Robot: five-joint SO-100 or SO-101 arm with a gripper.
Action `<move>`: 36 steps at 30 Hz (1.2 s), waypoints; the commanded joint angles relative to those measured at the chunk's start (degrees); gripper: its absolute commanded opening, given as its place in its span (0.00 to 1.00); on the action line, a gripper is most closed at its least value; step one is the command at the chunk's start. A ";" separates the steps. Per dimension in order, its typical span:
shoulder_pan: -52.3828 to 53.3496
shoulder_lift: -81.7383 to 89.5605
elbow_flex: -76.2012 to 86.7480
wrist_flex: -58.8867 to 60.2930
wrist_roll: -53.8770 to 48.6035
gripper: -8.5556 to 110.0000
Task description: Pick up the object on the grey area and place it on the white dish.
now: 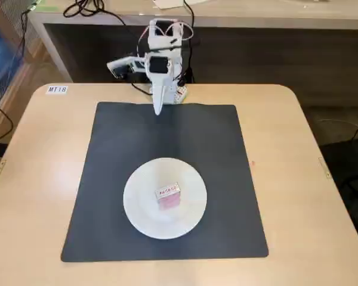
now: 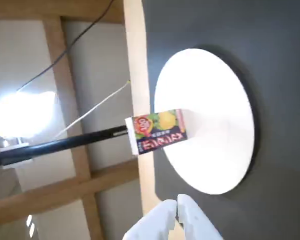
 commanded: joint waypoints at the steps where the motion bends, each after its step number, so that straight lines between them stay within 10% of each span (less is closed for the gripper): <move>1: 0.44 8.61 8.96 -0.70 0.18 0.07; 36: 0.35 8.61 24.17 -1.67 -5.45 0.07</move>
